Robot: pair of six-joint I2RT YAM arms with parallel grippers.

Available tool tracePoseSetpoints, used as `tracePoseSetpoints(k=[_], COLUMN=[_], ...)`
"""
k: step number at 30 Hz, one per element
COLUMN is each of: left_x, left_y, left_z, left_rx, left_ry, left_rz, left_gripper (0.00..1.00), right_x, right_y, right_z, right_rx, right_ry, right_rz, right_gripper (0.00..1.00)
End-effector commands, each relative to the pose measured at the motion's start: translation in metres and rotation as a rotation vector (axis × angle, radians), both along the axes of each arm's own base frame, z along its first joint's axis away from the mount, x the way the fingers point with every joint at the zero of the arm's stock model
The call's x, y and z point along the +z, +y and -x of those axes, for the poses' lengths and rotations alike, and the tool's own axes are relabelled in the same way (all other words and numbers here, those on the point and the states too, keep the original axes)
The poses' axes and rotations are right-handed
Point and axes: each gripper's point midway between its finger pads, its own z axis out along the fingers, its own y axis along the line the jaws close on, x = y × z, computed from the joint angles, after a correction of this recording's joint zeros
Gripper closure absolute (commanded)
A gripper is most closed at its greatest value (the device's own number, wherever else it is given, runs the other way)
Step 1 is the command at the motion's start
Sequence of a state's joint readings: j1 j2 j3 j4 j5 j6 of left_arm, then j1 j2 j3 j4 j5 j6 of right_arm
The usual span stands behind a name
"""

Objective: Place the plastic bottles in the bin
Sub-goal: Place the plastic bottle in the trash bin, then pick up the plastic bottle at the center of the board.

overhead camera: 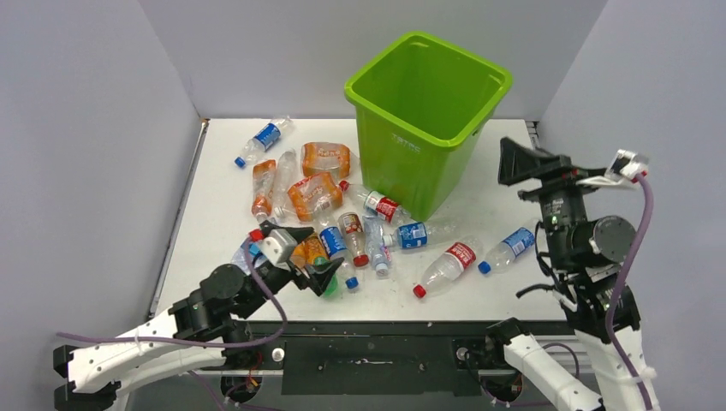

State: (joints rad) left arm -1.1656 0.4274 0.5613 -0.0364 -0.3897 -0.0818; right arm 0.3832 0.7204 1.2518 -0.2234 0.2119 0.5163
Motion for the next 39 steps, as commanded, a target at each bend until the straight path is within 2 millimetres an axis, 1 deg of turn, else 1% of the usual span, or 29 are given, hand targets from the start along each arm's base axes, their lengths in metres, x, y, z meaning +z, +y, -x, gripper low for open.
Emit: tracePoseSetpoints(k=[1, 3, 4, 6, 8, 9, 11, 12, 14, 15, 16, 18, 21, 26, 28, 31, 34, 39], left_x=[-0.002, -0.004, -0.011, -0.014, -0.023, -0.021, -0.035, -0.045, -0.061, -0.07, -0.079, -0.097, -0.118, -0.151, -0.168, -0.19, -0.201, -0.212], left_y=[-0.038, -0.055, -0.067, -0.085, -0.105, -0.117, -0.135, -0.145, -0.16, -0.166, -0.172, -0.18, -0.192, -0.215, -0.219, -0.223, -0.229, -0.239], left_z=[0.021, 0.025, 0.024, 0.021, 0.02, 0.021, 0.023, 0.025, 0.027, 0.026, 0.026, 0.026, 0.029, 0.033, 0.029, 0.017, 0.01, 0.003], left_rx=[-0.199, -0.254, -0.273, -0.291, -0.305, -0.313, -0.31, -0.311, -0.31, -0.304, -0.3, -0.297, -0.311, -0.364, -0.352, -0.322, -0.327, -0.329], left_ry=[-0.002, 0.033, 0.064, 0.113, 0.162, 0.17, 0.183, 0.189, 0.209, 0.232, 0.256, 0.303, 0.351, 0.401, 0.408, 0.414, 0.438, 0.471], left_rz=[-0.102, -0.133, -0.173, -0.227, -0.303, -0.328, -0.416, -0.462, -0.529, -0.548, -0.567, -0.597, -0.625, -0.706, -0.768, -0.845, -0.858, -0.855], left_gripper=[0.04, 0.04, 0.04, 0.04, 0.04, 0.04, 0.04, 0.04, 0.0, 0.07, 0.09, 0.14, 0.19, 0.2, 0.21, 0.22, 0.23, 0.25], right_x=[-0.098, -0.119, -0.129, -0.145, -0.162, -0.17, -0.186, -0.194, -0.209, -0.217, -0.222, -0.225, -0.234, -0.245, -0.247, -0.252, -0.252, -0.252], right_y=[0.01, 0.004, 0.002, 0.0, -0.003, -0.005, -0.012, -0.016, -0.022, -0.025, -0.028, -0.024, -0.025, -0.017, -0.014, -0.014, -0.014, -0.014], right_z=[0.007, 0.018, 0.022, 0.031, 0.038, 0.041, 0.045, 0.047, 0.049, 0.05, 0.05, 0.05, 0.05, 0.049, 0.049, 0.049, 0.049, 0.048], right_rx=[0.068, 0.059, 0.056, 0.062, 0.057, 0.051, 0.024, 0.006, -0.026, -0.045, -0.064, -0.047, -0.06, -0.019, -0.008, -0.011, -0.007, -0.01], right_ry=[0.224, 0.263, 0.279, 0.297, 0.314, 0.324, 0.347, 0.362, 0.397, 0.419, 0.435, 0.44, 0.465, 0.477, 0.475, 0.484, 0.486, 0.484], right_rz=[0.099, 0.096, 0.087, 0.066, 0.043, 0.034, 0.025, 0.024, 0.03, 0.028, 0.012, 0.001, -0.023, -0.063, -0.069, -0.066, -0.061, -0.055], right_gripper=[0.1, 0.1, 0.1, 0.1, 0.1, 0.1, 0.1, 0.1, 0.1, 0.1, 0.1, 0.1, 0.1, 0.1, 0.1, 0.1, 0.1, 0.1])
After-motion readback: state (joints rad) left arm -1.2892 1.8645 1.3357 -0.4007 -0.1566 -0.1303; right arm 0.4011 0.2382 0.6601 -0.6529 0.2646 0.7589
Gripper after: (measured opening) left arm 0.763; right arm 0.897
